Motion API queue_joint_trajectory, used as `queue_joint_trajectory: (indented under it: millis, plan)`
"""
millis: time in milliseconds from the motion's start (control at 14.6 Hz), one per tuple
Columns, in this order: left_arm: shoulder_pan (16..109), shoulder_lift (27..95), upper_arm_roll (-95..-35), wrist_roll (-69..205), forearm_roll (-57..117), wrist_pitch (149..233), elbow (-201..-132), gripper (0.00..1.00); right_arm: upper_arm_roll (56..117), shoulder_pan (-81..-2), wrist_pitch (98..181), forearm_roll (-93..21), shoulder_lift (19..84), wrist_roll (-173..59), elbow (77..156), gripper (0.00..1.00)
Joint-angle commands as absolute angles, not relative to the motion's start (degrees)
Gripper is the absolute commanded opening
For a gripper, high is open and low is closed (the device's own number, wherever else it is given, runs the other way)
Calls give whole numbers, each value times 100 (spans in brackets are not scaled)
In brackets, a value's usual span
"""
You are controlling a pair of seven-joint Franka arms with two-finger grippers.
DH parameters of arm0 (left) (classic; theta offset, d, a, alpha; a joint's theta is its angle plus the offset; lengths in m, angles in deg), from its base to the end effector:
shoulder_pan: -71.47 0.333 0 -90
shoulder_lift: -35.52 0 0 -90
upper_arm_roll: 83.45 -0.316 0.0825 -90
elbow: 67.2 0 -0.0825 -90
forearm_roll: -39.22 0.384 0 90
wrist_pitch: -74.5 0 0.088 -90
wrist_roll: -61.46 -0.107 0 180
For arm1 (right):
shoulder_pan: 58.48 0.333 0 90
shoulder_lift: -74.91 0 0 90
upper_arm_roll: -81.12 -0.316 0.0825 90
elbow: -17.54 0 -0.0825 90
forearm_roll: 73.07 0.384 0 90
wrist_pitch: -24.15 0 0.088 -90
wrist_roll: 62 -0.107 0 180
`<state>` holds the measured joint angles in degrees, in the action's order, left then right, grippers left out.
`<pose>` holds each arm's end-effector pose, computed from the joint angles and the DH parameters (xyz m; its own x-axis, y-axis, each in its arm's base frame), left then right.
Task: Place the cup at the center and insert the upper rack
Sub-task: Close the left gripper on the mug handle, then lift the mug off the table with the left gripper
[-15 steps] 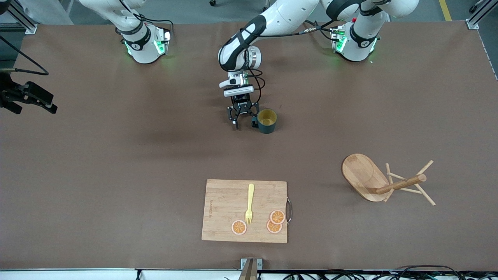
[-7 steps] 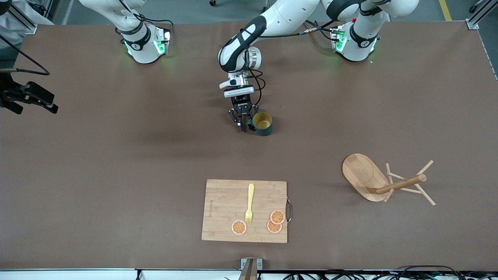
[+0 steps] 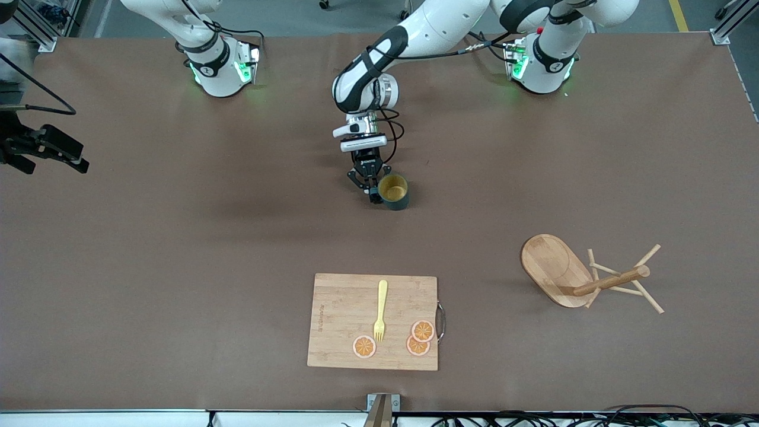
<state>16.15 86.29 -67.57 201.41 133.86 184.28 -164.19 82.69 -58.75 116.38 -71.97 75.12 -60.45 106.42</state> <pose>0.2855 -0.5781 0.0931 0.4349 0.0250 0.9001 0.1293 -0.9910 -0.0349 0.5576 -0.0160 0.6394 0.9980 -0.0058 0.0626 -0.0047 -0.9998 -0.0176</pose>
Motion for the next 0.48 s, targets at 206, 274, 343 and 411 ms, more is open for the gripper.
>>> queue_joint_trajectory:
  millis: [206, 274, 343, 411]
  plan:
    - [1890, 8001, -6710, 19955, 12485, 19120, -16354, 1, 8208, -5927, 11643, -7281, 7587, -6015, 10728, 100]
    - [1961, 7869, -6710, 19666, 12152, 19270, -16310, 1, 8208, -5919, 11643, -7281, 7587, -6015, 10728, 100]
    - [2040, 7711, -6710, 19324, 11740, 19393, -16240, 1, 8200, -5910, 11643, -7281, 7587, -6015, 10728, 100]
    - [2101, 7544, -6710, 18972, 11187, 19481, -16152, 1, 8200, -5875, 11643, -7281, 7587, -6015, 10728, 100]
